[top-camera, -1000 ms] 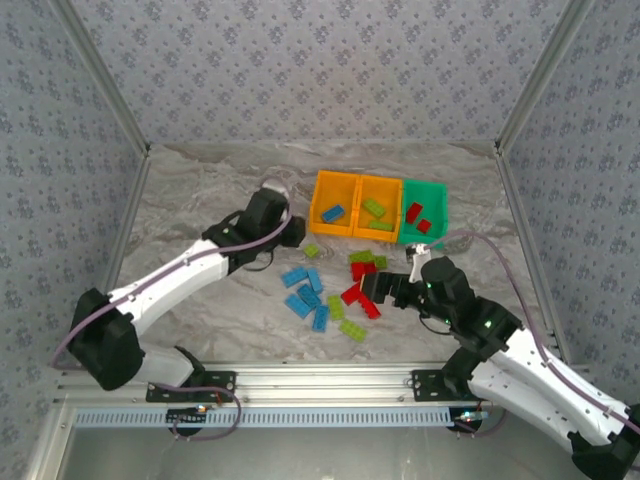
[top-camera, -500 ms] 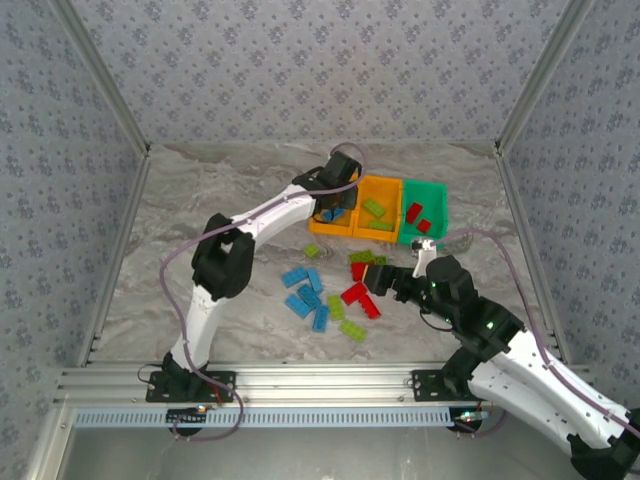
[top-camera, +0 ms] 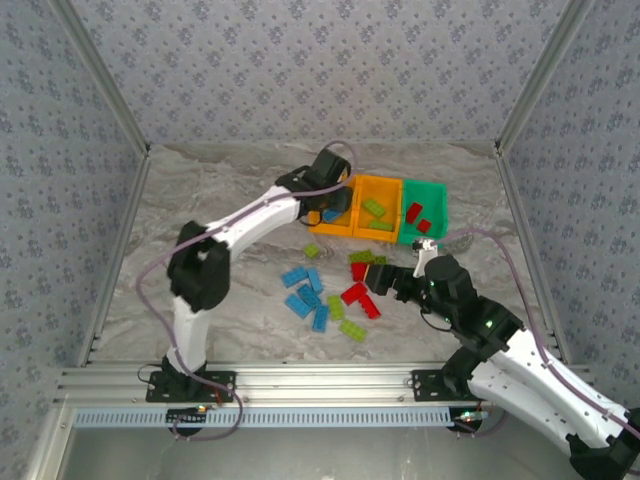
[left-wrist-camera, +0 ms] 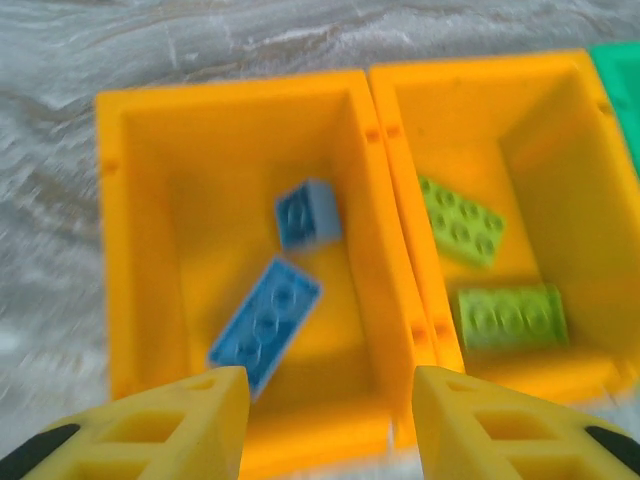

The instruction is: Sort the legos into containers by color

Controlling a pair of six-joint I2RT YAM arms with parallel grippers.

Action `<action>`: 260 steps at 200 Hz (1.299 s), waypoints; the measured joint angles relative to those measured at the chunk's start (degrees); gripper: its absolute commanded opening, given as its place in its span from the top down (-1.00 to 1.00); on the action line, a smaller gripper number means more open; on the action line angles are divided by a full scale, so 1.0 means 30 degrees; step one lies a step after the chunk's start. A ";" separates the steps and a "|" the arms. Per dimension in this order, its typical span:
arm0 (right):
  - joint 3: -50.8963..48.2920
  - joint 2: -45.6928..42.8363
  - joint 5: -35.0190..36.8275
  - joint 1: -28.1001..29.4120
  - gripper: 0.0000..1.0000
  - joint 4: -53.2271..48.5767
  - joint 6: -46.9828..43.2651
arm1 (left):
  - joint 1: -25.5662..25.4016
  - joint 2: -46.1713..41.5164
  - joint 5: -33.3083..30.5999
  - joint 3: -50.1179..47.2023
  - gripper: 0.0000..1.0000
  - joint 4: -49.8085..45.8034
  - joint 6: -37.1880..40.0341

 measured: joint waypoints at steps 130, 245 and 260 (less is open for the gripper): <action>0.6382 1.6342 0.3249 0.1406 -0.56 -0.2186 -0.3912 | -0.7621 -2.2287 -0.1239 -1.4753 -0.98 -0.6615 0.8400; 0.7519 2.0050 0.2871 0.1180 0.06 -0.1362 -0.4393 | -0.7490 -2.1245 -0.1064 -1.5846 -0.98 -0.6652 1.0229; 0.7715 2.0152 0.3031 0.1224 0.08 -0.1362 -0.4393 | -0.7359 -2.1238 -0.0991 -1.5956 -0.99 -0.6652 1.0236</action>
